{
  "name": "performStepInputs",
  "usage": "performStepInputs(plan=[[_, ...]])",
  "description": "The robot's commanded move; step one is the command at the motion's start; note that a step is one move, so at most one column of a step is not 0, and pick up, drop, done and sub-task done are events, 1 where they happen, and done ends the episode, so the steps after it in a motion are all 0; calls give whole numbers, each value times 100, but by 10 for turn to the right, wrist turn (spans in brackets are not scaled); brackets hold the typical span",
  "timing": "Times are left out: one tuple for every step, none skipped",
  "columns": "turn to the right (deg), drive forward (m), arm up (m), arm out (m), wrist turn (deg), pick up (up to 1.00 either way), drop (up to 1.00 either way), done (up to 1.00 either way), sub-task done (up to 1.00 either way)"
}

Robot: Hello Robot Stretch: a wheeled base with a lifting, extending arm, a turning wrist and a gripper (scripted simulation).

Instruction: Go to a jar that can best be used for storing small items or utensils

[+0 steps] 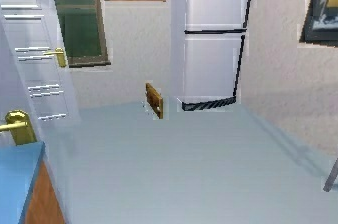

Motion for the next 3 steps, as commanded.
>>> performStepInputs(plan=[[-60, 0, 0, 0, 0, 0, 0, 0, 0], [-450, 0, 0, 0, 0, 0, 0, 0, 0], [-450, 0, 0, 0, 0, 0, 0, 0, 0]])
